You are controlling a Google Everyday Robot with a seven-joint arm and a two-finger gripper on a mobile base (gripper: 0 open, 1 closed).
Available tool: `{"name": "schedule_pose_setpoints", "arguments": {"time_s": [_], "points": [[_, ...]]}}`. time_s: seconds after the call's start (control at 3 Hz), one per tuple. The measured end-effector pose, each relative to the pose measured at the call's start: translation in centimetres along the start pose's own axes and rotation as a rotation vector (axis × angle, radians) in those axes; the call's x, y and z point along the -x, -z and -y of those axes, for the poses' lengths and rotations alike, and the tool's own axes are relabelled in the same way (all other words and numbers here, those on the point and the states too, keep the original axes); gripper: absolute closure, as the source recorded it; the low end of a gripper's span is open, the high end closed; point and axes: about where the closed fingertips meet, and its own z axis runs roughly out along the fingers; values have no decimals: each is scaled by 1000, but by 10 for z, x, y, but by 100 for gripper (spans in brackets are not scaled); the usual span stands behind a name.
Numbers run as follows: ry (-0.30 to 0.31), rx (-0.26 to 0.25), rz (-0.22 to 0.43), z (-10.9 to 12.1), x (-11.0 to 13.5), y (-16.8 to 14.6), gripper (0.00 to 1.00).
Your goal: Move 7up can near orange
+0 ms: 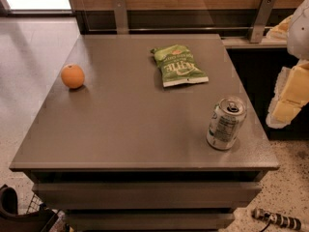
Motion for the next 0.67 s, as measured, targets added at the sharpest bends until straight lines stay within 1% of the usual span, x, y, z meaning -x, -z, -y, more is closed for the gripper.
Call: {"name": "schedule_pose_setpoints", "arguments": {"time_s": [0.33,0.67], "points": [[0,0,0,0,0,0,0],[-8,0,23,-2,-3,0,0]]}}
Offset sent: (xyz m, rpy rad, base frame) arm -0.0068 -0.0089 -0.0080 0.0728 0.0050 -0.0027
